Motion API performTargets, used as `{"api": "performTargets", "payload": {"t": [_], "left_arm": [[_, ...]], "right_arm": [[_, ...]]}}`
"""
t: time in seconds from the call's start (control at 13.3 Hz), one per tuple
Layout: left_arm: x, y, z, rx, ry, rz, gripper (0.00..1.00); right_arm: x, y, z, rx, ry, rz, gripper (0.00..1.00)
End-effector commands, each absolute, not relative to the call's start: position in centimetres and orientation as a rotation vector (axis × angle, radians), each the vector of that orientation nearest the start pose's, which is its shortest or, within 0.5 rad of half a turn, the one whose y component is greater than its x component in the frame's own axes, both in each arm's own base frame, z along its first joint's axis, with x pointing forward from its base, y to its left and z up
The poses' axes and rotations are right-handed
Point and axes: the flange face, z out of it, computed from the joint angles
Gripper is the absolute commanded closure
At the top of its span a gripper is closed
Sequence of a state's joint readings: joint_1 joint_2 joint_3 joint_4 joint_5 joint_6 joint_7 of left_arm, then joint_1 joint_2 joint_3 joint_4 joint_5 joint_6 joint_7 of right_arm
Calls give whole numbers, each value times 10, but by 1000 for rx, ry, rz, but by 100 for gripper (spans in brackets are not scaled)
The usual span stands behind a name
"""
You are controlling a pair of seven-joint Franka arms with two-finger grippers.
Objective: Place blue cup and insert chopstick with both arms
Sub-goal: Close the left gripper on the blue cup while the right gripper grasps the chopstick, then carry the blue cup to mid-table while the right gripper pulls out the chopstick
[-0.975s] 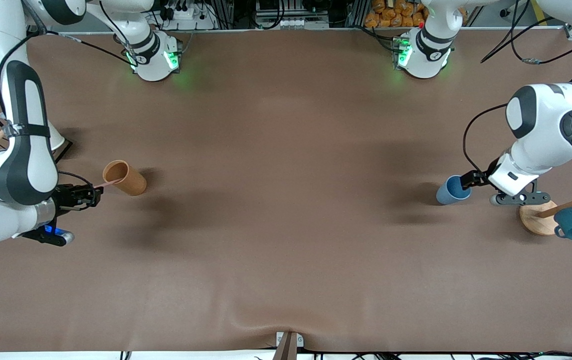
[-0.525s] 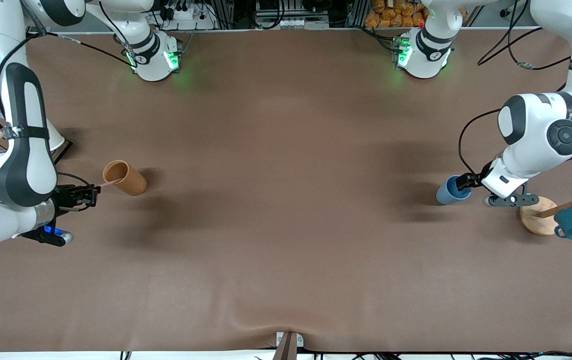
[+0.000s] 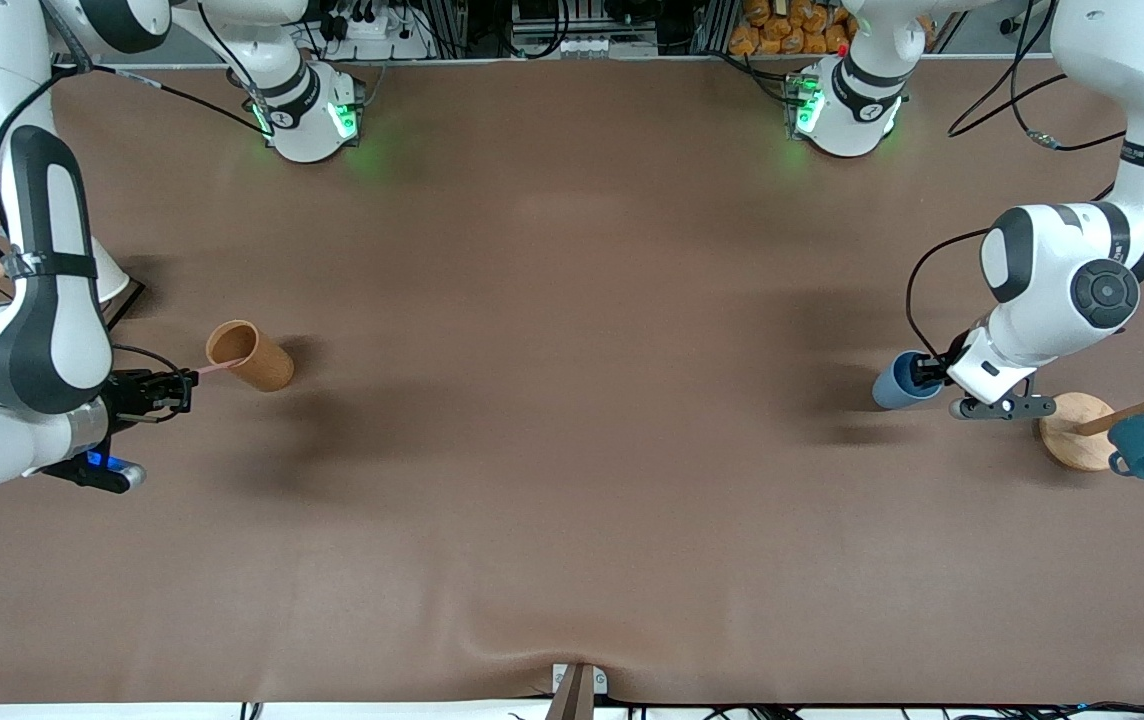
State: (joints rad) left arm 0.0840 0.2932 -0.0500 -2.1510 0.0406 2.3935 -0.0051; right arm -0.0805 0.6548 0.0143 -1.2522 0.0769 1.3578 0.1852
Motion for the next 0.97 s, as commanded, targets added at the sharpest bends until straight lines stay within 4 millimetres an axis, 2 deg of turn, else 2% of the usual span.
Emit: {"api": "performTargets", "payload": {"t": [0.0, 0.07, 0.22, 0.38, 0.45, 0.53, 0.67, 0.75, 0.9], "left_arm": [[565, 20, 258, -3119, 13, 64, 92], [566, 17, 259, -3120, 22, 59, 99], [567, 14, 268, -3119, 31, 45, 100], [571, 6, 291, -3118, 55, -15, 100], [571, -7, 308, -3120, 89, -31, 100], [570, -21, 324, -3120, 125, -30, 100], [573, -53, 361, -3119, 196, -44, 100], [575, -72, 377, -3119, 226, -44, 100], [572, -117, 395, -3118, 332, -10, 100]], "right_arm": [[666, -37, 356, -2920, 394, 853, 100], [664, -36, 356, -2916, 394, 877, 100], [662, -33, 362, -2915, 387, 889, 100], [660, -31, 366, -2920, 379, 914, 100], [659, -29, 370, -2926, 374, 908, 100], [658, -27, 391, -2943, 368, 859, 100], [656, -19, 414, -2965, 348, 810, 100], [654, -17, 432, -2974, 340, 771, 100], [648, -3, 475, -2994, 304, 715, 100]]}}
